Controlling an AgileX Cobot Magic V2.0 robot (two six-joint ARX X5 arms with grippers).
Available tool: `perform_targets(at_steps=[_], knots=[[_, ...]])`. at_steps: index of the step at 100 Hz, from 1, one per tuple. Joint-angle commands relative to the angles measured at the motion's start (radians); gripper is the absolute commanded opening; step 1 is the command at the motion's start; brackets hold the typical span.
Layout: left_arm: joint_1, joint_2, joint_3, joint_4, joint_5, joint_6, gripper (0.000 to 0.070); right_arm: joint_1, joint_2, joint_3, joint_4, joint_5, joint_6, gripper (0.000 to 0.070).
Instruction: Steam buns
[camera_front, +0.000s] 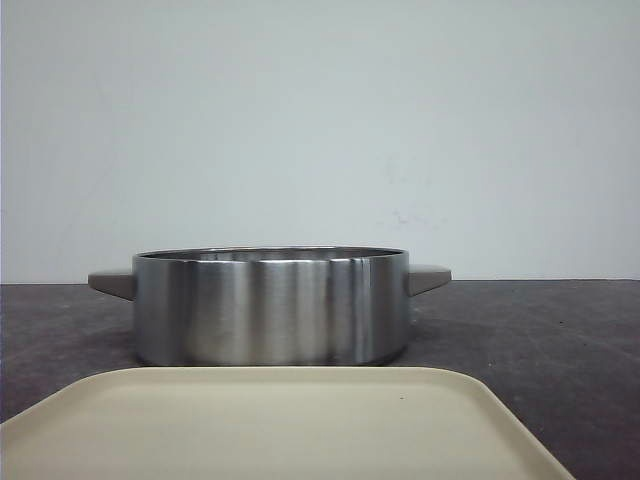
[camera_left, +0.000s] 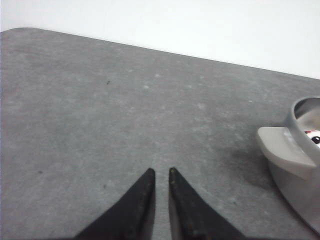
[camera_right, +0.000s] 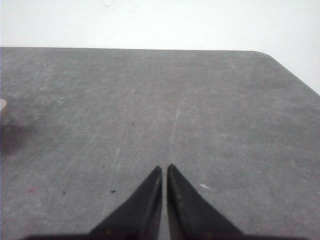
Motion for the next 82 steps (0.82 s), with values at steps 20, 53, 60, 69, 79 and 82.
perform_targets(at_steps=[20, 53, 60, 69, 79, 82], knots=[[0.004, -0.001, -0.019, -0.017, 0.093, 0.122, 0.0, 0.001, 0.0, -0.003, 0.01, 0.0, -0.008, 0.0009], [0.004, 0.0, -0.018, -0.011, 0.094, 0.027, 0.0, 0.001, 0.0, -0.003, 0.01, 0.0, -0.008, 0.0009], [0.004, 0.0, -0.018, -0.011, 0.094, 0.027, 0.0, 0.001, 0.0, -0.003, 0.01, 0.0, -0.008, 0.0009], [0.004, 0.0, -0.018, -0.011, 0.094, 0.027, 0.0, 0.001, 0.0, -0.003, 0.01, 0.0, -0.008, 0.0009], [0.004, 0.0, -0.018, -0.011, 0.094, 0.027, 0.0, 0.001, 0.0, -0.003, 0.01, 0.0, -0.008, 0.0009], [0.004, 0.0, -0.018, -0.011, 0.094, 0.027, 0.0, 0.001, 0.0, -0.003, 0.01, 0.0, -0.008, 0.0009]])
